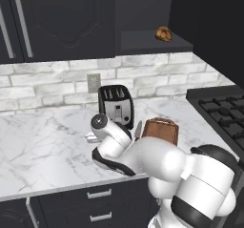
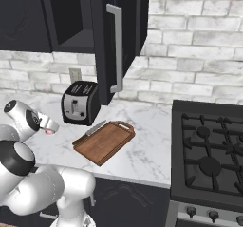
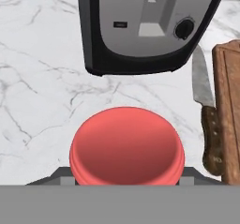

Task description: Pick the bread, place it on the cutting board, pick the jam, place it on the counter, and close the cabinet.

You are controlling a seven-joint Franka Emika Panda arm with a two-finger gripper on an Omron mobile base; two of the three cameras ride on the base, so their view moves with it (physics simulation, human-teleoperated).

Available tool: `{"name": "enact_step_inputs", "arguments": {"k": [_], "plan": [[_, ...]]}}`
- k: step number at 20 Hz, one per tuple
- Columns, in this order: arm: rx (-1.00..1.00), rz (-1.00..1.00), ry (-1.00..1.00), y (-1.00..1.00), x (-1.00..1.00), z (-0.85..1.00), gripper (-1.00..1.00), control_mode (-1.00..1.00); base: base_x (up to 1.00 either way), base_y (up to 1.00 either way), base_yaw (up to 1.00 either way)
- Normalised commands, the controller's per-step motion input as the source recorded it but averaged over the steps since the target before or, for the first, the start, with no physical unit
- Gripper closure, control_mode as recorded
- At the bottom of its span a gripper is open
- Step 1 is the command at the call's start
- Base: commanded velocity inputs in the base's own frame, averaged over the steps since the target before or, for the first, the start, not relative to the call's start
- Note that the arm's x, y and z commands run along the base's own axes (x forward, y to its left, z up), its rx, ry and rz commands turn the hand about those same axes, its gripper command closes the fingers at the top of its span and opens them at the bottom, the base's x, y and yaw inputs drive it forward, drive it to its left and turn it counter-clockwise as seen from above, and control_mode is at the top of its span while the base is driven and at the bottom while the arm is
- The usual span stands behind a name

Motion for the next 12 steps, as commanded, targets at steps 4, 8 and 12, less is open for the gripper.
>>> {"name": "enact_step_inputs", "arguments": {"k": [4, 8, 12], "plan": [[0.0, 0.0, 0.0, 0.0, 0.09, -0.19, 1.0, -1.0, 0.0, 0.0, 0.0], [0.0, 0.0, 0.0, 0.0, 0.04, -0.16, 1.0, -1.0, 0.0, 0.0, 0.0], [0.0, 0.0, 0.0, 0.0, 0.01, -0.18, 1.0, -1.0, 0.0, 0.0, 0.0]]}}
